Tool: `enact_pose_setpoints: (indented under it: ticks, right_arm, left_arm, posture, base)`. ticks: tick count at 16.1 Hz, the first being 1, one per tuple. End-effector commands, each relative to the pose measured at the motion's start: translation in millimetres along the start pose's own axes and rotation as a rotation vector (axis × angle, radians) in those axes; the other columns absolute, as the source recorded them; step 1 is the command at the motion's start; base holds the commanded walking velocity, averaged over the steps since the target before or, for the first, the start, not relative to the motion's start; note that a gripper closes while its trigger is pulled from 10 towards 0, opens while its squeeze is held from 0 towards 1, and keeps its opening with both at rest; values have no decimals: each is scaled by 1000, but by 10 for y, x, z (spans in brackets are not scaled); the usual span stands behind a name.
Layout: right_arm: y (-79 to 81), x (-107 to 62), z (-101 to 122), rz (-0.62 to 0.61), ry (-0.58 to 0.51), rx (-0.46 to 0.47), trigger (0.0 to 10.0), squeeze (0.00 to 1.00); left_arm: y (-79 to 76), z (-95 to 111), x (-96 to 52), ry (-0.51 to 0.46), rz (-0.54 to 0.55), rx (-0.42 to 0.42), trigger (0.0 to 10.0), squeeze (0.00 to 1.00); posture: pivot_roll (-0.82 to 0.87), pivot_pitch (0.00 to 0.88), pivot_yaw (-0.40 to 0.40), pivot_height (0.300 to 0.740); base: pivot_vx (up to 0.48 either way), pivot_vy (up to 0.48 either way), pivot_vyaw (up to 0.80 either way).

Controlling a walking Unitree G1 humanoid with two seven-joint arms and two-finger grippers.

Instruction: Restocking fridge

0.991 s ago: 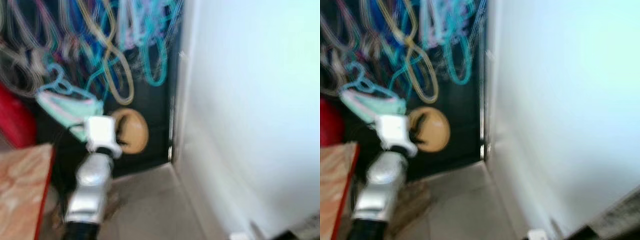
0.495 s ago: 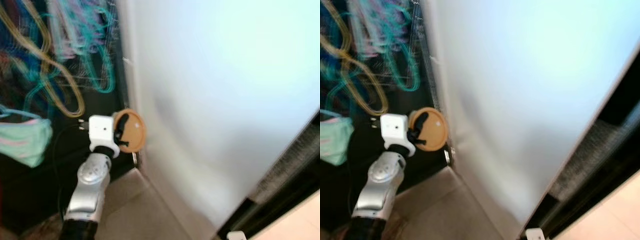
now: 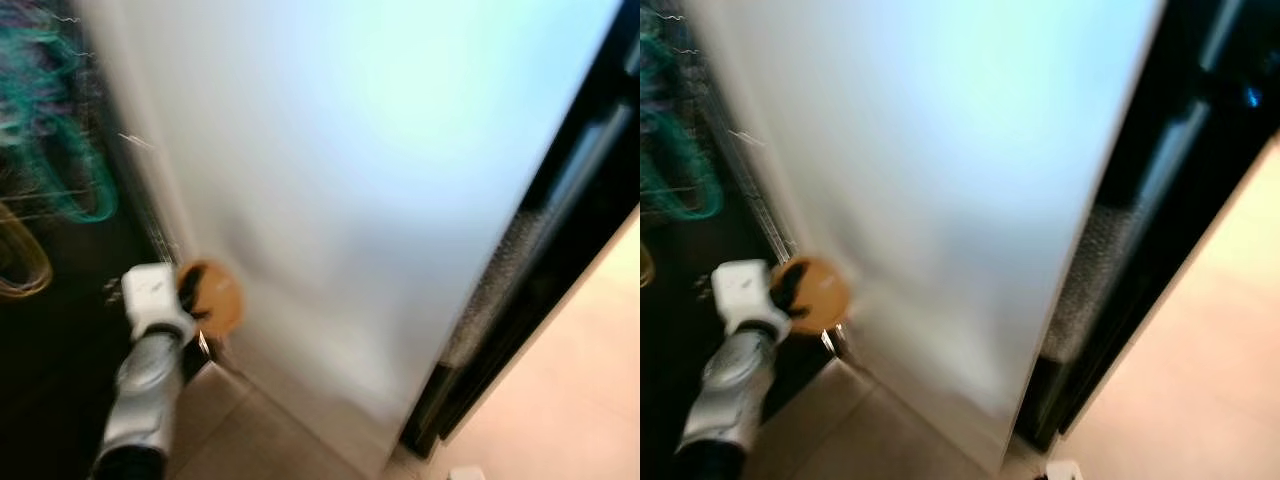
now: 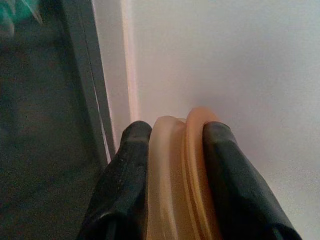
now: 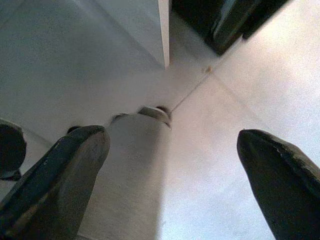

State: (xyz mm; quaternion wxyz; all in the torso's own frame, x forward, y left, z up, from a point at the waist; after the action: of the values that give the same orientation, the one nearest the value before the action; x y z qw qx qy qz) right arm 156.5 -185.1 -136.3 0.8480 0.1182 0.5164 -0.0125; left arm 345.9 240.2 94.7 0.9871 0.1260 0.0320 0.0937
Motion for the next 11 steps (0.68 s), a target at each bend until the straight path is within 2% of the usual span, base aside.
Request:
enact_pose_setpoints:
  ticks: [1,2,3,4,5,6,11]
  right_arm:
    - [-35,-8,-6,-9,2,0,10000,0]
    - [-25,-5,-6,-9,1,5,10000,0]
    - [-21,-4,-7,-9,0,7,10000,0]
    - [-14,-2,-8,-11,-3,14,10000,0]
    - [-8,-1,-9,-13,-6,22,10000,0]
    - [-6,0,-9,-13,-7,25,10000,0]
    - [-5,0,-9,-14,-7,25,10000,0]
  left_arm:
    - [-7,-187,-7,61,17,-12,10000,0]
    - [48,-515,-54,190,38,-13,10000,0]
    - [52,-640,-84,242,37,-15,10000,0]
    - [47,-957,-194,374,36,-30,10000,0]
    - [4,-1184,-318,474,5,-9,10000,0]
    - [-11,-1252,-355,503,-7,1,10000,0]
    - [-9,-1272,-337,506,-5,1,10000,0]
  posture:
    - [-3,0,38,740]
    - [-6,0,40,740]
    - [-11,0,44,740]
    - [-14,0,46,740]
    - [-18,0,49,740]
    - [-18,0,49,740]
    - [-18,0,49,740]
  base:
    - [0,0,-800]
    - [0,0,-800]
    - [0,0,-800]
    - [0,0,-788]
    - [0,0,-800]
    - [0,0,-800]
    - [0,0,-800]
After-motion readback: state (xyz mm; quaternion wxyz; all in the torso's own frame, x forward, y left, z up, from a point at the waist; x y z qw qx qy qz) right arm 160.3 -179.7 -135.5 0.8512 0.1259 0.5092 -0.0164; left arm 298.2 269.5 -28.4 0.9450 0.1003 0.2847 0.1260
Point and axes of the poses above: a point about 5 cm out from each wrist's last joint towards the gripper, its own x axis pointing out of the wrist towards the gripper, its own z axis along the axis of the wrist's last joint, y = z × x, the point moved 4 cm from there along x, pointing out of the wrist towards the gripper, and after that the axes turned 15 degrees about x, right-handed, at the moved point
